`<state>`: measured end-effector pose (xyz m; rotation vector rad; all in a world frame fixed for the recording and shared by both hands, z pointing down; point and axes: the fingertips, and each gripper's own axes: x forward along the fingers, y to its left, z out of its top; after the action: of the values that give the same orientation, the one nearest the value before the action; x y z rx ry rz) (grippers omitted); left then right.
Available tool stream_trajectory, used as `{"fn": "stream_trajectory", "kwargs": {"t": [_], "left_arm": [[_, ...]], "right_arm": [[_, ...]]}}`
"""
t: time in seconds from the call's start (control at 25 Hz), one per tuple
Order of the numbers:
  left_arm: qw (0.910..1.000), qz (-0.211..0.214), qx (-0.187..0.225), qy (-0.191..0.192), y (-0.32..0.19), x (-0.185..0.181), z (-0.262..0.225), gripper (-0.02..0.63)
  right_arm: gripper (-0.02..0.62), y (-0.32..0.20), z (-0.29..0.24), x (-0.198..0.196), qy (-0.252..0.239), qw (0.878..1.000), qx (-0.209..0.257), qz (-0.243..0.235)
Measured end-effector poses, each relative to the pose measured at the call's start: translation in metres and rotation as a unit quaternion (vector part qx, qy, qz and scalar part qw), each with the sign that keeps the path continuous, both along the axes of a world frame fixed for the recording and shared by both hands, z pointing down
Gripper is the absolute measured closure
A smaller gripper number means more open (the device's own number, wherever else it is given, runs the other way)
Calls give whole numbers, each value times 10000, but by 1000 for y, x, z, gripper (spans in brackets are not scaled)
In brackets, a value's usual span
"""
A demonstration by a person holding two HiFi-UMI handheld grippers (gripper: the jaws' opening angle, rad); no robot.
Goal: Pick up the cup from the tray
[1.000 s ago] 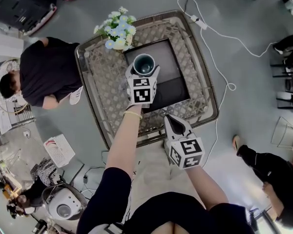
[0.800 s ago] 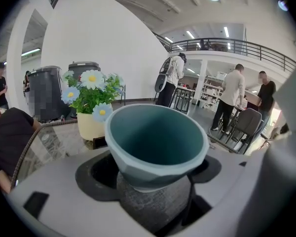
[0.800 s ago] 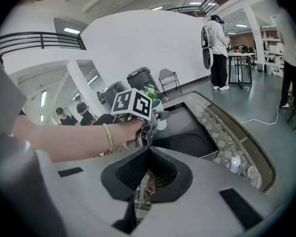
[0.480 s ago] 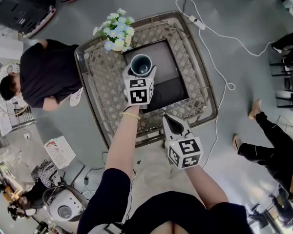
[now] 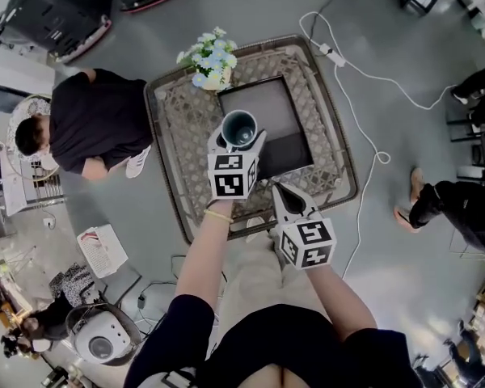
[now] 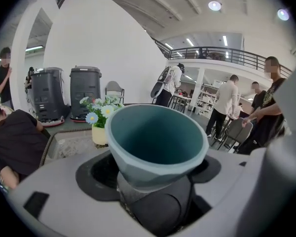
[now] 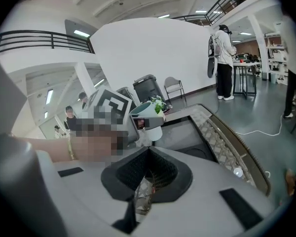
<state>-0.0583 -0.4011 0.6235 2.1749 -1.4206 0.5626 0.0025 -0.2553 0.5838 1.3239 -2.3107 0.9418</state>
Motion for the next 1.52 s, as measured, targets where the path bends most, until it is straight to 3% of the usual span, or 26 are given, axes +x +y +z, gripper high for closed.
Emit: {"fn": "stream_trajectory", "kwargs": {"t": [0.76,1.52], "left_arm": [[9990,-326,115,269,155,-6,-91,219],[9991,-321,173,202,217,-18,-110,219]], "right_arm": [[584,29,-55,-3,149,9969,565,-525],[584,62,-70,-15,153,9920,877,-890]]}}
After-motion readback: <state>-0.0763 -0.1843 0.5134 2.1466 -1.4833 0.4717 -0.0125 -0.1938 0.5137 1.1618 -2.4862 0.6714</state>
